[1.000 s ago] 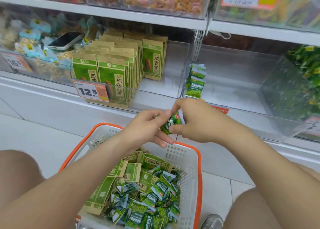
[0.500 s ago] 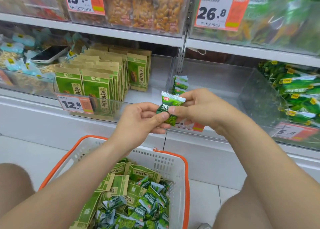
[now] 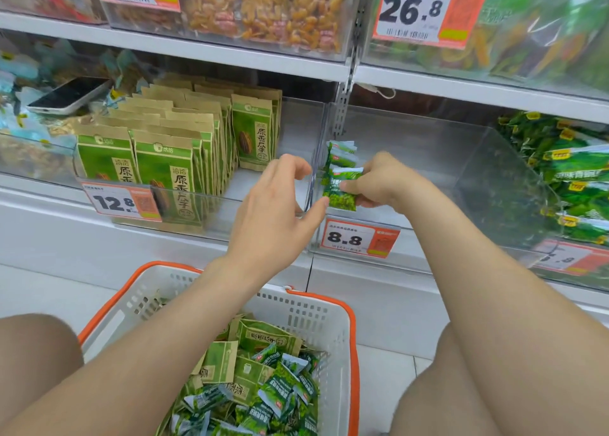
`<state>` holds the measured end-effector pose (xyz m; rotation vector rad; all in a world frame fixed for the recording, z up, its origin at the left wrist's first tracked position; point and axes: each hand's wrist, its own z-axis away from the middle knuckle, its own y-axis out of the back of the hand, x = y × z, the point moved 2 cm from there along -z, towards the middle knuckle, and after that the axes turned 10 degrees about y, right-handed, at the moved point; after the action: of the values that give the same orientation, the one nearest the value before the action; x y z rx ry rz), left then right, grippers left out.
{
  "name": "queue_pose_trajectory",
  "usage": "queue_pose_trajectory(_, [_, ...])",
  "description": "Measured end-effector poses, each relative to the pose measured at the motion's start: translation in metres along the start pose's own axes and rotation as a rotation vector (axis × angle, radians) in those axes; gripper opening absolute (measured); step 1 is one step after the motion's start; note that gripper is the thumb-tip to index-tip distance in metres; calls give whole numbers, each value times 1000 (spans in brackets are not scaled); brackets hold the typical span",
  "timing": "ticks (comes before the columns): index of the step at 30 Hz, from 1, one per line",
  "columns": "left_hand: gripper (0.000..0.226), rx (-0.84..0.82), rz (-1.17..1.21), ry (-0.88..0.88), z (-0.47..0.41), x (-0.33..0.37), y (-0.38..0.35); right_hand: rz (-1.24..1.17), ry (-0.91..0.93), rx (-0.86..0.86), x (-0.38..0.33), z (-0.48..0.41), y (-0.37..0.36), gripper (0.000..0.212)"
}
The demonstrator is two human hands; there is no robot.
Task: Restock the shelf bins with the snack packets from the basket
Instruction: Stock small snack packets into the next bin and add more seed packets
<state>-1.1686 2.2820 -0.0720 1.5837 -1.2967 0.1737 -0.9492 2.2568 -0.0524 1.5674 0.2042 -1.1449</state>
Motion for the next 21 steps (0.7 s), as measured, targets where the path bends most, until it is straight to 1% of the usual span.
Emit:
queue_pose_trajectory(3, [36,-6,-45,16,-6,0,-2,0,-64,-83,1,-14,-12,39])
queue_pose_trajectory(7, [36,-28,-38,38,-10,-3,-3,68,-65,-76,0,-27,-15,34])
queue_pose_trajectory(9, [35,-31,-32,39,-11,-5,-4,57,-58,-51,-2,-32,-14,42])
queue_pose_trajectory(11, [34,-29,-28,39,-11,-6,-4,41,-26,15,-2,-38,-13,55])
queue_pose_trajectory(13, [34,-26,-27,40,-11,-8,-5,131,51,103,-2,-42,-11,57])
queue_pose_trajectory(16, [33,-25,-29,41,-10,-8,-6,353,123,114,-3,-40,-14,30])
queue_pose_trajectory(17, [33,-27,-28,40,-10,-8,-6,400,137,106,-2,-40,-16,31])
queue_pose_trajectory(20, [33,-37,-22,34,-10,-10,-6,372,110,95,-4,-37,-17,63])
queue_pose_trajectory(21, [33,-42,-15,29,-10,-10,-6,347,87,86,-5,-33,-16,71])
